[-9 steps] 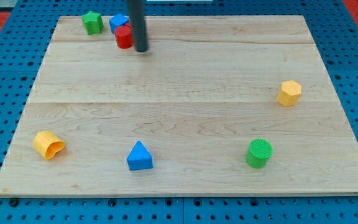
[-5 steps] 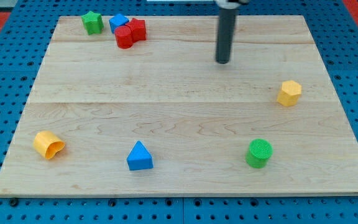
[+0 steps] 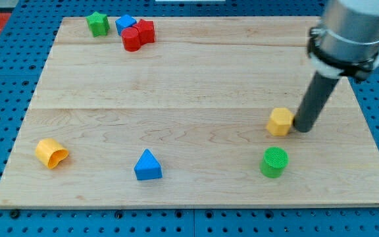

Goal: Push the yellow hexagon towards bottom left

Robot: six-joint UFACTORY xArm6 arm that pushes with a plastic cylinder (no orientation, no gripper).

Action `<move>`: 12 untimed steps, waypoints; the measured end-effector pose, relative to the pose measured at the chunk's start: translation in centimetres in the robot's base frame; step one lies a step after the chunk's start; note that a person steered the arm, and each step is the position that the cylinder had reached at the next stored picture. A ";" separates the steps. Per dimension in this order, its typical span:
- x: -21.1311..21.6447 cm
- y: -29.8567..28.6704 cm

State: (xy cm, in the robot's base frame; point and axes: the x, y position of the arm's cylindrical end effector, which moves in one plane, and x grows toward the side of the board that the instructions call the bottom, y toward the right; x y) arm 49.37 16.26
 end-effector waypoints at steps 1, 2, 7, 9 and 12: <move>-2.1 -1.6; -1.2 -5.0; 0.4 -17.7; -2.8 -18.9; -2.2 -29.1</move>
